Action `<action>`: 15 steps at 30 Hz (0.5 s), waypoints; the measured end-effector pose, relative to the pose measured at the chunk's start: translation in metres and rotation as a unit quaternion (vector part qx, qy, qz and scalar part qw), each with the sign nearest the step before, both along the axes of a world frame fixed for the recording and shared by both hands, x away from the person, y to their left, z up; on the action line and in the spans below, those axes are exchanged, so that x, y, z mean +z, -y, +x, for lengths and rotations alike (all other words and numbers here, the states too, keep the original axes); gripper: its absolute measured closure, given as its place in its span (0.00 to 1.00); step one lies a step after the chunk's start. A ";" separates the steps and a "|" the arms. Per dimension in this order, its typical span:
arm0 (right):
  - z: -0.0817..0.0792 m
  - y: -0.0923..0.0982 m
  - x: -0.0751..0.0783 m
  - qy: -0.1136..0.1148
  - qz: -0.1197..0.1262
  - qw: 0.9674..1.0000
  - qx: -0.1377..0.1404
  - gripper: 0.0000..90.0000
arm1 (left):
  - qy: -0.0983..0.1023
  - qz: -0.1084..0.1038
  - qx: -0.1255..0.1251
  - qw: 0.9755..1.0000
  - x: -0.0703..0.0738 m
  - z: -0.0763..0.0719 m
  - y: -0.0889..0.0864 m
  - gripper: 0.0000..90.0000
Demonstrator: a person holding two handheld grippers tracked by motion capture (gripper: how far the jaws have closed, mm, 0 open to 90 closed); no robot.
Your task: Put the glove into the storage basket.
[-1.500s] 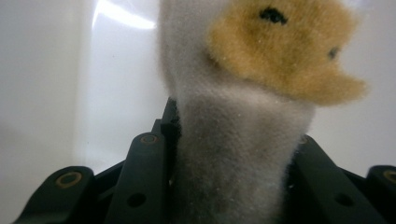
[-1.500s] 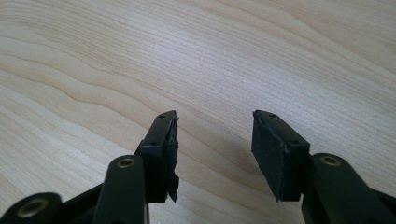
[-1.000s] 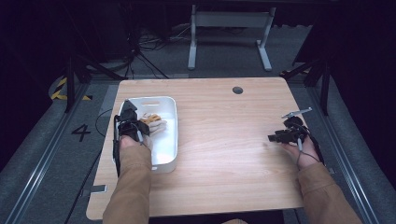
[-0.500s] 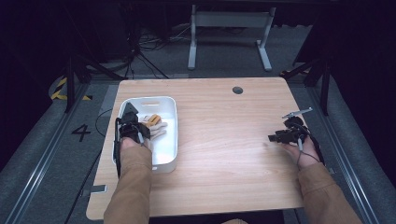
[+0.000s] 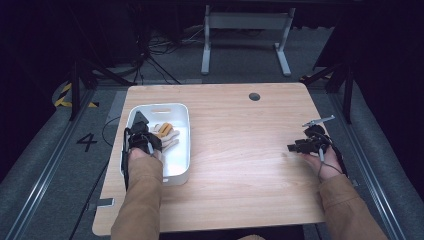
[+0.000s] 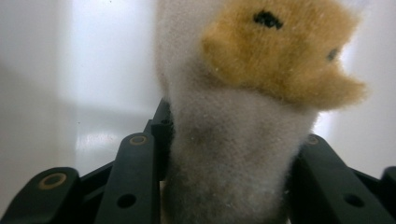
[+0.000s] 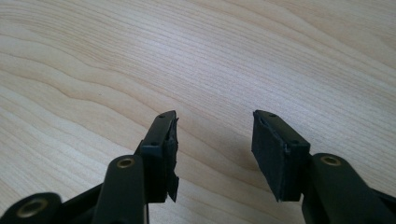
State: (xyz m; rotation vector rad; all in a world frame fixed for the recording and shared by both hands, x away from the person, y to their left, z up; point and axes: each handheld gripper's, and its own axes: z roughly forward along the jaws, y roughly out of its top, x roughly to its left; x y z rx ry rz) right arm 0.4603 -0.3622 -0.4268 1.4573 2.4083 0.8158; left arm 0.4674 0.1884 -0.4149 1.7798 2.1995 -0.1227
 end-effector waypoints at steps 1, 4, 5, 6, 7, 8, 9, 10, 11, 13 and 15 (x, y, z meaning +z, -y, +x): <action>0.000 0.000 0.000 0.000 0.002 1.000 0.000 0.56 | -0.004 -0.001 -0.002 1.000 0.000 0.000 0.000 0.64; 0.000 0.001 0.000 0.002 0.001 1.000 0.000 0.56 | -0.005 0.004 -0.008 1.000 0.000 0.000 0.000 0.54; 0.000 0.001 0.000 0.002 0.002 1.000 -0.001 0.56 | -0.009 -0.002 -0.014 1.000 0.000 0.000 0.000 0.49; 0.000 0.001 0.000 0.002 0.001 1.000 0.000 0.56 | -0.012 -0.005 -0.019 1.000 -0.001 0.000 0.001 0.45; 0.000 0.001 0.000 0.003 0.001 1.000 0.000 0.56 | -0.016 -0.014 -0.024 0.999 -0.001 0.000 0.001 0.40; 0.000 0.001 0.000 0.003 0.001 1.000 0.000 0.56 | -0.018 -0.016 -0.027 0.999 -0.001 0.000 0.002 0.35; 0.000 0.000 0.000 0.004 0.001 1.000 0.000 0.56 | -0.023 -0.018 -0.029 0.999 -0.001 0.000 0.003 0.33; 0.000 0.000 0.000 0.004 0.001 1.000 0.000 0.56 | -0.026 -0.013 -0.034 0.999 -0.002 0.000 0.004 0.31; 0.000 0.001 0.000 0.006 0.001 1.000 0.001 0.56 | -0.029 -0.015 -0.033 0.999 -0.002 0.000 0.007 0.29; 0.000 0.000 0.000 0.008 0.000 1.000 0.002 0.56 | -0.033 -0.008 -0.041 0.999 -0.003 0.000 0.009 0.27; 0.000 0.000 0.000 0.008 0.001 1.000 0.002 0.56 | -0.037 -0.001 -0.044 0.998 -0.003 0.000 0.011 0.27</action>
